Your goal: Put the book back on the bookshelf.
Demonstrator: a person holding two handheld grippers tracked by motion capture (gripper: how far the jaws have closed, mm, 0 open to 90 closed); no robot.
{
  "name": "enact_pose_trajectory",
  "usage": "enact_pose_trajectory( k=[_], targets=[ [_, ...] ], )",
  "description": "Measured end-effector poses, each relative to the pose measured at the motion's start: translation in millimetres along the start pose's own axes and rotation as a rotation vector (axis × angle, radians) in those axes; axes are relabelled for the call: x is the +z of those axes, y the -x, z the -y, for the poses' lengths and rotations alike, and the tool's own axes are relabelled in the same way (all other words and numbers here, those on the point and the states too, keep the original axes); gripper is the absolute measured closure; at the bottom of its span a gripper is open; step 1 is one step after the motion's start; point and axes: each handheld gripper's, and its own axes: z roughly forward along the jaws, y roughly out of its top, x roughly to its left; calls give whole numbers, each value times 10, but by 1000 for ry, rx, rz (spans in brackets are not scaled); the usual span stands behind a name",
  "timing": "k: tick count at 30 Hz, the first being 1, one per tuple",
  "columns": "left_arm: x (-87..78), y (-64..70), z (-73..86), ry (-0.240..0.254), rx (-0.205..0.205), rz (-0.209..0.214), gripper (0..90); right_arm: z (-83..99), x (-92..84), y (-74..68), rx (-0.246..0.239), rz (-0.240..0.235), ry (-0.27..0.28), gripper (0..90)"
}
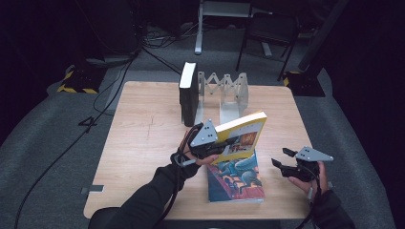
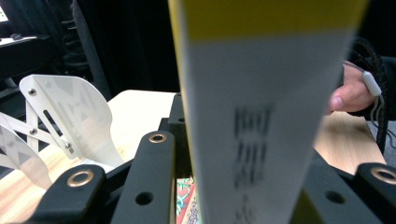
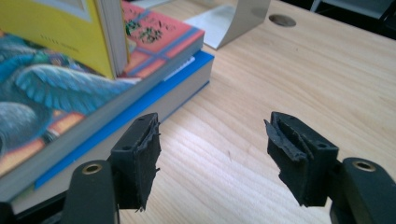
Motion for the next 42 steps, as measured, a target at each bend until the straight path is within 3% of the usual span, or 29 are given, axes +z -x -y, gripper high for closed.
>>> enact_pose_trajectory(
  k=[5,9,20,25,28,34,36,38,42],
  targets=[
    [26,-13,-28,1,-21,-7,740,32,27,-6,4,-11,-25,355],
    [33,-17,-66,4,-10,-10,744,30,41,-15,5,-17,-32,355],
    [-127,-192,-299,44,1,-95,746,38,57,-13,9,-23,-38,355],
    [-237,-293,-318,48,4,-149,746,38,56,-11,12,-23,-36,355],
    [-327,-379,-287,46,-1,-206,746,44,62,-1,17,-23,-37,348],
    [-467,-562,-171,33,-39,-300,746,61,69,17,24,-17,-44,314],
    [-522,-628,-118,18,-46,-352,747,68,76,18,22,-17,-51,309],
    [-545,-650,-99,11,-51,-366,747,74,84,17,18,-17,-58,307],
    [-611,-729,-16,-9,-82,-444,747,80,100,10,15,-17,-70,307]
  ],
)
